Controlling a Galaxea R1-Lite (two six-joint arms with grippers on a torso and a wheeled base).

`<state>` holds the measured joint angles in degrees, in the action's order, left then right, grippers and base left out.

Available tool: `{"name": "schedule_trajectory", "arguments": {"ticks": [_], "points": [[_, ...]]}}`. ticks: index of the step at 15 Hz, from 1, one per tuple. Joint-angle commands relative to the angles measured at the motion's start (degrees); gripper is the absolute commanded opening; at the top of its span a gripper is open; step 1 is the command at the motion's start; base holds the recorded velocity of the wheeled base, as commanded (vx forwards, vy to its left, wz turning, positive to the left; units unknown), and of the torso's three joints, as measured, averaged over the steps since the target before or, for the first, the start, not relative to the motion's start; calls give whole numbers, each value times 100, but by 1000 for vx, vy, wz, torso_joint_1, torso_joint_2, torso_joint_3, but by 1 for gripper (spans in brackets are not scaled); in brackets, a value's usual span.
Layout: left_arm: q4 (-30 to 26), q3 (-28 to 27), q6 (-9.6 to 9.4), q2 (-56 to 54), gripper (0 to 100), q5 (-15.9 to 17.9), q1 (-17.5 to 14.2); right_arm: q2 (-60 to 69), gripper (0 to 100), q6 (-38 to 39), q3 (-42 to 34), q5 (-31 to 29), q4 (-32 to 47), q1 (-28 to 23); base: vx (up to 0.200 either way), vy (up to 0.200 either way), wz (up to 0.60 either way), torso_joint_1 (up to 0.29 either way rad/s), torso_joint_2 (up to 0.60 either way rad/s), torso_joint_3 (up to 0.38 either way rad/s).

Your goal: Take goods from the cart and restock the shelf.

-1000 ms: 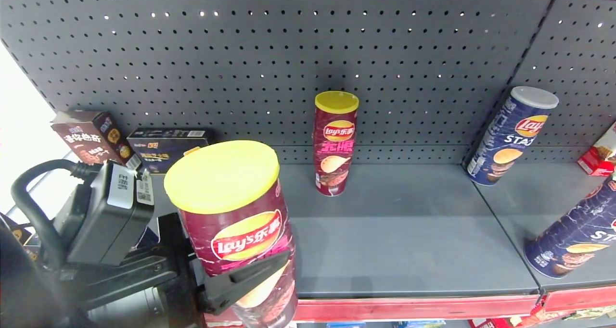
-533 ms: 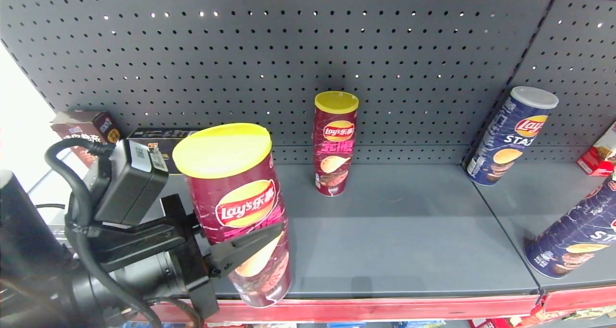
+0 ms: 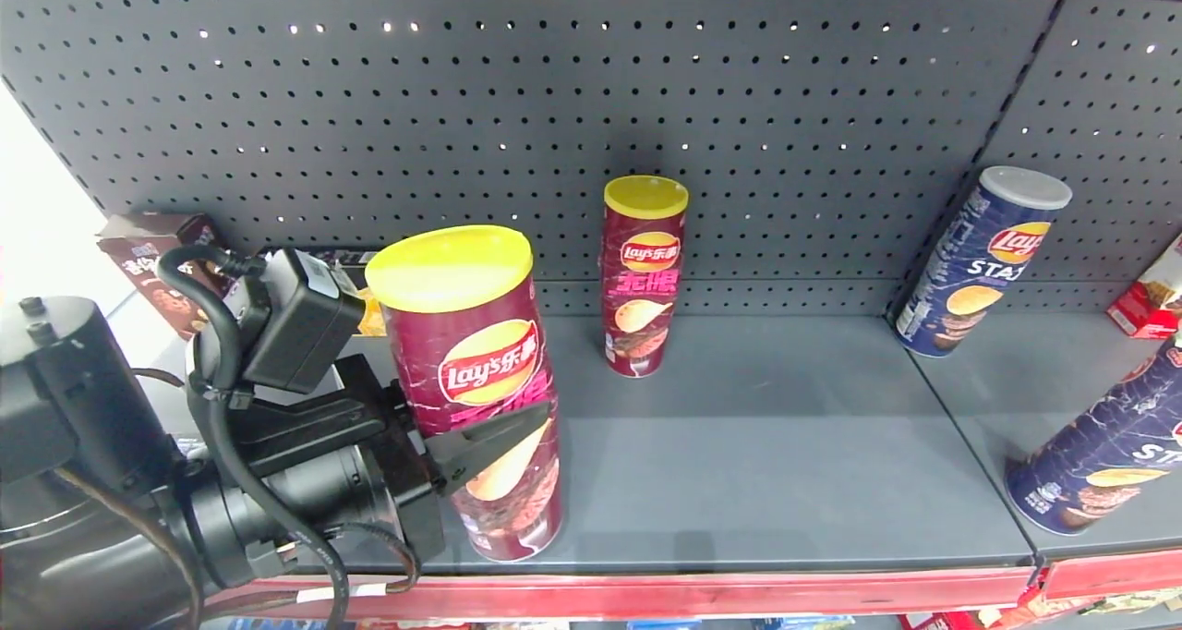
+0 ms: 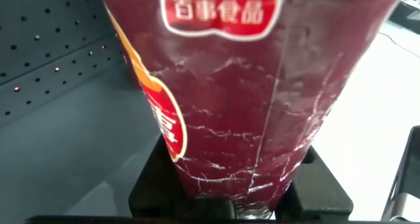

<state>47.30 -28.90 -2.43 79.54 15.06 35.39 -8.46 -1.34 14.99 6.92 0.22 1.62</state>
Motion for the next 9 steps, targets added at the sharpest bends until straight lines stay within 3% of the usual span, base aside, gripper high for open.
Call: {"name": "schedule_trajectory", "arguments": {"ticks": [1,3,5,7,9], "points": [[7,-1,-12,26,0,6,-102,-2063,100,-297,1471,1268,75,787,0,0,0,0,0,0],[16,8,-12,35,0,15,-190,-2731,100,-771,1471,1522,13,1235,0,0,0,0,0,0],[51,16,-4,17,0,15,-234,-3390,100,-929,1462,1496,-435,2097,0,0,0,0,0,0],[51,25,-4,9,0,15,-234,-4410,100,-929,1462,1048,-1358,2870,0,0,0,0,0,0],[51,43,-4,0,0,6,-234,-5060,100,-885,1524,617,-1912,3090,0,0,0,0,0,0]]}}
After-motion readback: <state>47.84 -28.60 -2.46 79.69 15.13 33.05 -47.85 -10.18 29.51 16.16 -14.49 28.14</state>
